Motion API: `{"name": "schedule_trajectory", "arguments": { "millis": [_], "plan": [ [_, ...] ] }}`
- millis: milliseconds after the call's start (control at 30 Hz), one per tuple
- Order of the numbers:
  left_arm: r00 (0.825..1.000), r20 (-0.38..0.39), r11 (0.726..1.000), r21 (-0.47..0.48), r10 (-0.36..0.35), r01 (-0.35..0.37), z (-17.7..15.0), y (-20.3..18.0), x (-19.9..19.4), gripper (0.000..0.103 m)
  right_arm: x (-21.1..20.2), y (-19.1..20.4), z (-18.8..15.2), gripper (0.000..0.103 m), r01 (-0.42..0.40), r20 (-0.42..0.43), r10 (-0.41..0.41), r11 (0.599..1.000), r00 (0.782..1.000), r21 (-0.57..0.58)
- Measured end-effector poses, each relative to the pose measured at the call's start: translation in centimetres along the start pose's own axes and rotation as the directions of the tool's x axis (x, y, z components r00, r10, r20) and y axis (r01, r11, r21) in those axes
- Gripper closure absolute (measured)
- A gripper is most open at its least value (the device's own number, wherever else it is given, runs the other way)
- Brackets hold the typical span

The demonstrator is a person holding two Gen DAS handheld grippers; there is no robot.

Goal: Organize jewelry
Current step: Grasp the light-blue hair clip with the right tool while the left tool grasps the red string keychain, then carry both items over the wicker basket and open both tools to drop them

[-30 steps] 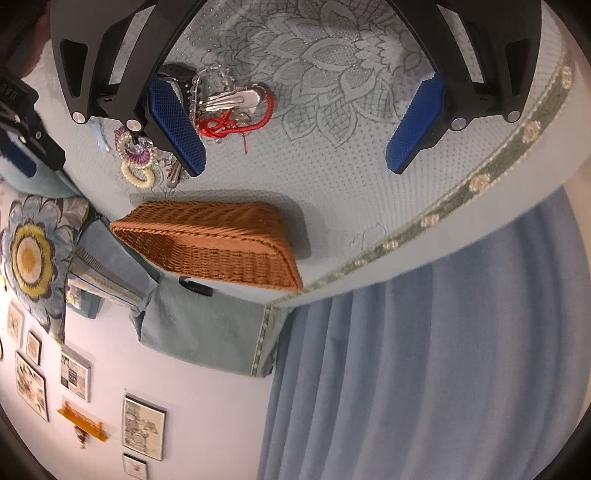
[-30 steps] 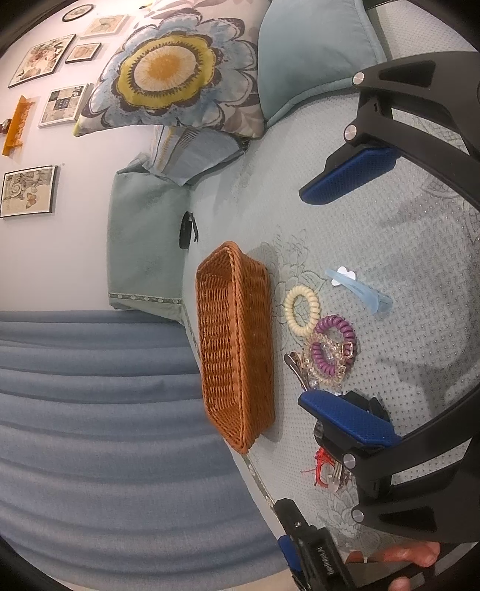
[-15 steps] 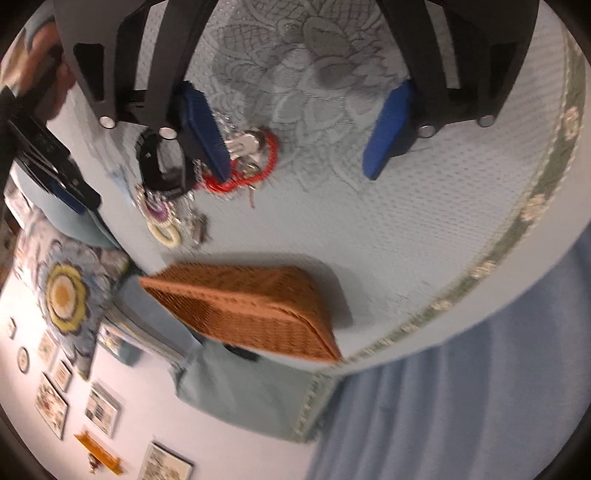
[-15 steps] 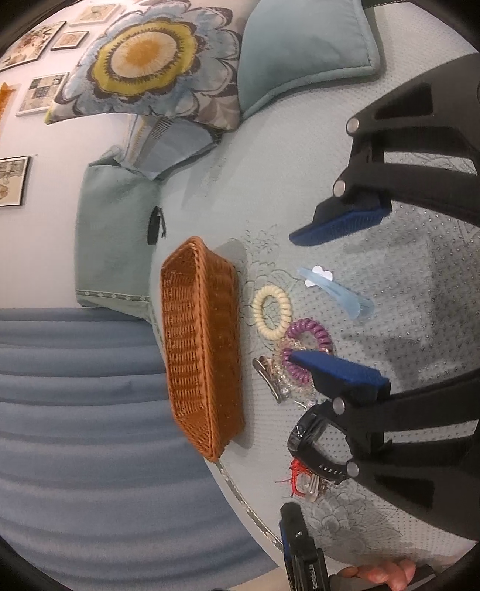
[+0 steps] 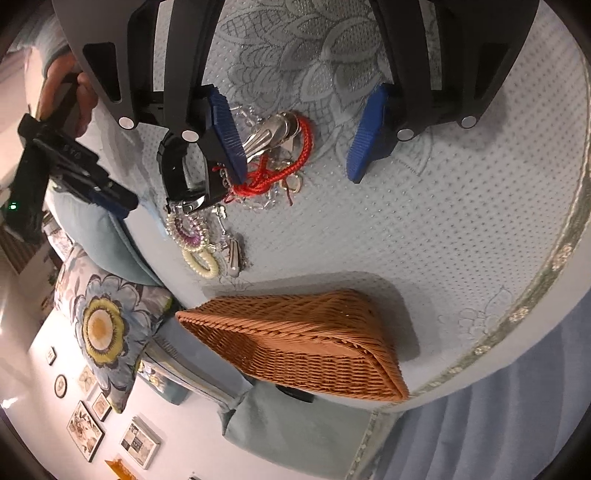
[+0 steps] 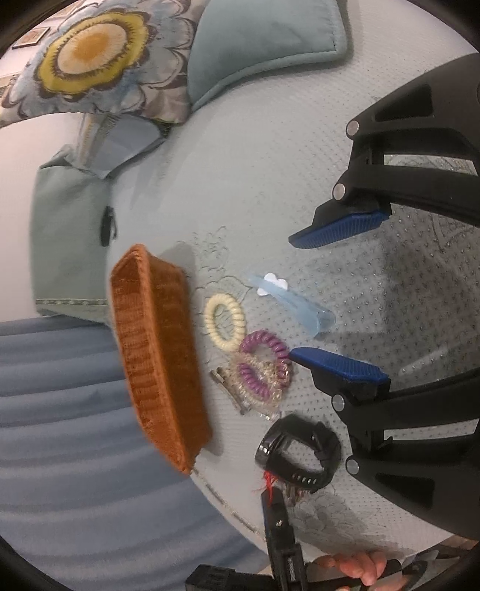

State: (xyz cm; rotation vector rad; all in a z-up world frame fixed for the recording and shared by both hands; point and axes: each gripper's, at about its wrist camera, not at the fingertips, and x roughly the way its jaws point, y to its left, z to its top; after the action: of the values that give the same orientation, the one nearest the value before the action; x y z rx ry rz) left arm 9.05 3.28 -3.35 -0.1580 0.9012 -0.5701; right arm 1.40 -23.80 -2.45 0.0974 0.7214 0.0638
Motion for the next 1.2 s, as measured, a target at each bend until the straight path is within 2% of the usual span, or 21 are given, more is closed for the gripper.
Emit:
{"name": "schedule_trajectory", "arguments": {
  "millis": [133, 200, 267, 433, 500, 567, 667, 833, 967, 1200],
  "plan": [
    [1.0, -0.013, 1.0, 0.001, -0.021, 0.021, 0.6, 0.1, 0.3, 0.053, 1.3, -0.1, 0.2, 0.051, 0.006, -0.059, -0.004, 1.0, 0.998, 0.028],
    [0.999, -0.023, 0.999, 0.009, -0.031, 0.032, 0.5, 0.2, 0.2, 0.053, 1.9, -0.1, 0.3, 0.055, -0.012, -0.086, 0.016, 0.999, 0.996, 0.05],
    [0.998, -0.036, 0.999, 0.027, -0.043, 0.044, 0.7, 0.4, 0.3, 0.053, 2.4, 0.5, 0.5, 0.056, 0.004, -0.105, 0.002, 0.999, 0.994, 0.051],
    [0.997, -0.082, 0.993, 0.116, 0.0, 0.009, 1.1, -0.3, 0.6, 0.06, 3.1, 2.3, 0.8, 0.075, 0.069, -0.1, -0.069, 0.998, 0.993, -0.006],
    [0.995, -0.095, 0.99, 0.138, 0.027, -0.013, 1.3, -0.7, 0.8, 0.079, 3.2, 2.6, 0.7, 0.082, 0.076, -0.095, -0.077, 0.997, 0.992, -0.02],
    [0.994, -0.108, 0.989, 0.148, 0.015, 0.001, 1.2, -0.9, 1.0, 0.091, 3.2, 2.7, 0.7, 0.085, 0.071, -0.093, -0.073, 0.997, 0.993, -0.023],
    [0.994, -0.107, 0.984, 0.176, 0.016, 0.003, 0.6, -1.6, 1.2, 0.1, 3.1, 2.6, 0.7, 0.09, 0.065, -0.093, -0.066, 0.998, 0.993, -0.018],
    [0.998, -0.061, 0.986, 0.167, 0.02, -0.009, -0.1, -2.0, 0.5, 0.101, 2.7, 2.2, 0.5, 0.092, 0.045, -0.088, -0.046, 0.999, 0.995, -0.006],
    [1.0, 0.012, 0.99, 0.14, -0.022, 0.02, -0.2, -2.1, -1.4, 0.101, 2.1, 1.6, 0.4, 0.092, 0.015, -0.074, -0.013, 1.0, 0.997, 0.017],
    [0.99, 0.112, 0.988, 0.133, -0.088, 0.073, 0.8, -3.1, -5.0, 0.101, 0.7, 1.5, 0.6, 0.092, -0.015, -0.02, 0.016, 0.999, 1.0, 0.029]
  ]
}}
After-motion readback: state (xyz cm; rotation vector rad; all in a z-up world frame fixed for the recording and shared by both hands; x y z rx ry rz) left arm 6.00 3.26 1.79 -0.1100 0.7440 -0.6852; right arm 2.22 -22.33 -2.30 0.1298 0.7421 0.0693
